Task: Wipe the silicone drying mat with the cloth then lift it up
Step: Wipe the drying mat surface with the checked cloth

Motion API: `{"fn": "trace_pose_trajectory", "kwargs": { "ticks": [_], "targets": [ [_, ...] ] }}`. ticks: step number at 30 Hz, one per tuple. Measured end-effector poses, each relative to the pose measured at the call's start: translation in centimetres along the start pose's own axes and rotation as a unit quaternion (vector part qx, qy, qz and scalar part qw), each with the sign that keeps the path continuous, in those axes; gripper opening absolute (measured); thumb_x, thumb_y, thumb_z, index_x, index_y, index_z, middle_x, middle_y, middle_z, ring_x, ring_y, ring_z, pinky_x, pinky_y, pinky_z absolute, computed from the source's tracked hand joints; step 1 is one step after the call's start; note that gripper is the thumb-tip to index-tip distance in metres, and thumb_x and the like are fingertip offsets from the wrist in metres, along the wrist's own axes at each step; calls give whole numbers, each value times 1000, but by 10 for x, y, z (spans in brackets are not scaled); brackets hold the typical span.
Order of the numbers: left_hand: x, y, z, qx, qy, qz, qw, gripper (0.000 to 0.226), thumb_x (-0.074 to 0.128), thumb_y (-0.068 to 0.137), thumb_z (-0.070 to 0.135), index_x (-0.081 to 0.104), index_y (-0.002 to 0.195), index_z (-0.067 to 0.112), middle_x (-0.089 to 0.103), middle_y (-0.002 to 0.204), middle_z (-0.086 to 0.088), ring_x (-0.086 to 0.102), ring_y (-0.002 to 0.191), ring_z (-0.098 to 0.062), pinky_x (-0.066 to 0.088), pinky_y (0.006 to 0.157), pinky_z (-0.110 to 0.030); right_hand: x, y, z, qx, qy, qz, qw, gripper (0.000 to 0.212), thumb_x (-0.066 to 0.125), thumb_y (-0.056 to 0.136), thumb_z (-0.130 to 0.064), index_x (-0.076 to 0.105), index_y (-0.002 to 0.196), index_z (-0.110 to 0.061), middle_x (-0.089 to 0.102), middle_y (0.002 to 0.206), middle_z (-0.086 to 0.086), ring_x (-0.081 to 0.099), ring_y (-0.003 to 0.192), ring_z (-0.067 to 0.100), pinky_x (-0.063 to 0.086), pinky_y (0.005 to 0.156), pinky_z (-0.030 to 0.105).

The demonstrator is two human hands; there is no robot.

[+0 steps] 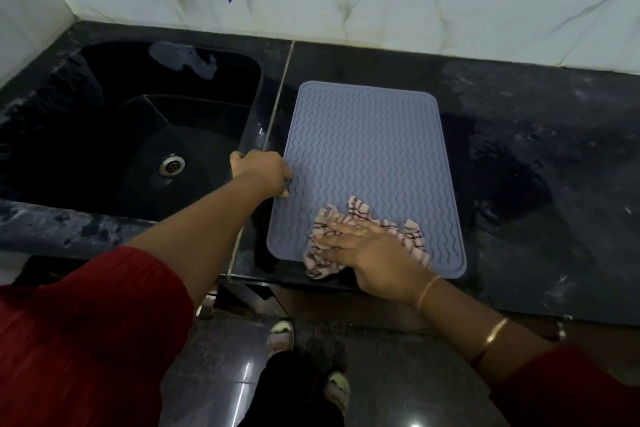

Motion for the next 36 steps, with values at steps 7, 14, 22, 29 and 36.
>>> {"fn": "trace_pose_trajectory", "kwargs": {
  "ticks": [7, 14, 22, 29, 36],
  "targets": [
    [3, 4, 0, -3, -5, -6, 1000, 42, 62, 88, 43, 56, 128, 35, 54, 130, 4, 42, 126, -24, 25, 108, -46, -43, 0, 38, 98, 85, 130, 983, 48, 55, 64, 3, 74, 102, -19, 71, 112, 3, 68, 102, 24, 59, 76, 42],
    [-2, 12, 0, -23, 20, 33, 999, 30, 63, 85, 39, 63, 112, 27, 59, 115, 1, 49, 114, -23, 30, 99, -42, 10, 52, -21, 82, 18, -1, 996, 61, 50, 78, -5, 48, 137, -21, 40, 148, 3, 29, 141, 28, 22, 111, 59],
    [3, 11, 0, 42, 7, 1, 999, 49, 62, 86, 48, 52, 132, 39, 53, 131, 7, 42, 127, -23, 27, 107, -44, -34, -1, 43, 134, 22, 171, 976, 45, 46, 69, 1, 74, 100, -16, 71, 108, 4, 67, 100, 26, 58, 80, 42],
    [-17, 33, 0, 114, -86, -41, 989, 29, 72, 82, 28, 71, 111, 28, 66, 117, 9, 57, 114, -16, 44, 102, -39, -117, 20, 172, 421, 294, 349, 784, 28, 47, 90, -3, 70, 105, -10, 69, 99, 4, 63, 96, 24, 51, 86, 35],
    [-60, 82, 17, 170, -125, 43, 976, 53, 67, 86, 20, 51, 136, 18, 50, 139, -4, 47, 127, -23, 41, 105, -39, -146, 94, 211, 445, 178, 323, 816, 51, 49, 91, -7, 43, 140, -18, 51, 139, 10, 48, 126, 28, 38, 104, 34]
  ]
}}
Point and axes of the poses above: each hand's wrist, its own y-axis towards the middle knuckle, its own x-axis out of the palm, z = x × y, the point moved 9 cm from there along y, towards the middle knuckle
